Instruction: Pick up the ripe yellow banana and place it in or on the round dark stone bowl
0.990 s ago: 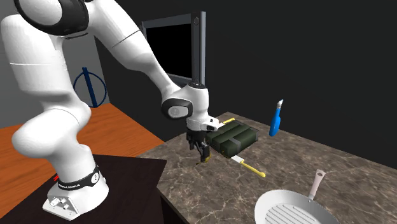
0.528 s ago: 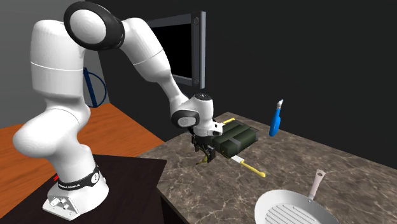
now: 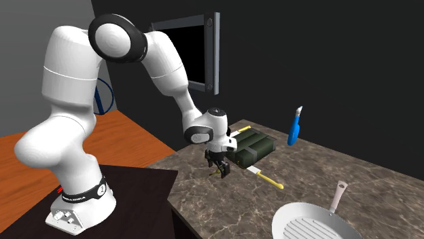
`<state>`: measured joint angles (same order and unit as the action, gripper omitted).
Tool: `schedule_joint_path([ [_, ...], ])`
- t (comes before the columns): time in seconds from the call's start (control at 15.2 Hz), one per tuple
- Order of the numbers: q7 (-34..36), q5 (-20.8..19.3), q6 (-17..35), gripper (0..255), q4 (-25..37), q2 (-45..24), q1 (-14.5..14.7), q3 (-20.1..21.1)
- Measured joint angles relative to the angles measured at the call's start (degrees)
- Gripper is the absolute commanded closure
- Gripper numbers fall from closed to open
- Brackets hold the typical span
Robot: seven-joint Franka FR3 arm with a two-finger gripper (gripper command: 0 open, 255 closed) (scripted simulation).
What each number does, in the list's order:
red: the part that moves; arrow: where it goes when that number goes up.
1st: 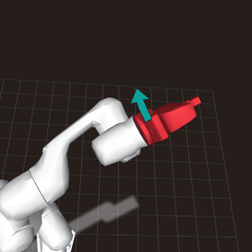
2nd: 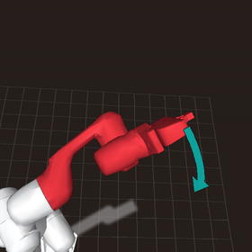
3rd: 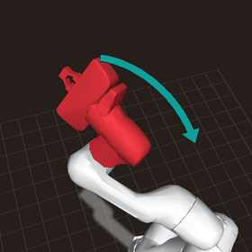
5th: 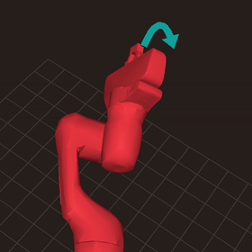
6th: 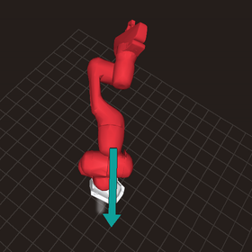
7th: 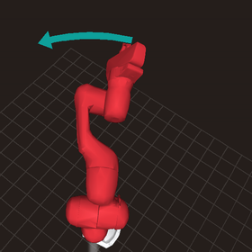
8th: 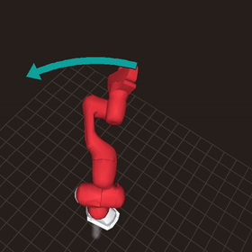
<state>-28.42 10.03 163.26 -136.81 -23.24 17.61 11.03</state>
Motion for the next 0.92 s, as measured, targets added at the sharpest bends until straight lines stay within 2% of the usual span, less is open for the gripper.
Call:
schedule_joint_path([
  [0.33, 0.07, -0.04, 0.21, 0, 0.15, -0.32, 0.10, -0.04],
  [0.4, 0.07, -0.04, 0.21, 255, 0.15, -0.32, 0.10, -0.04],
  [0.92, 0.04, 0.17, 0.41, 255, -0.67, 0.74, -0.05, 0.10],
])
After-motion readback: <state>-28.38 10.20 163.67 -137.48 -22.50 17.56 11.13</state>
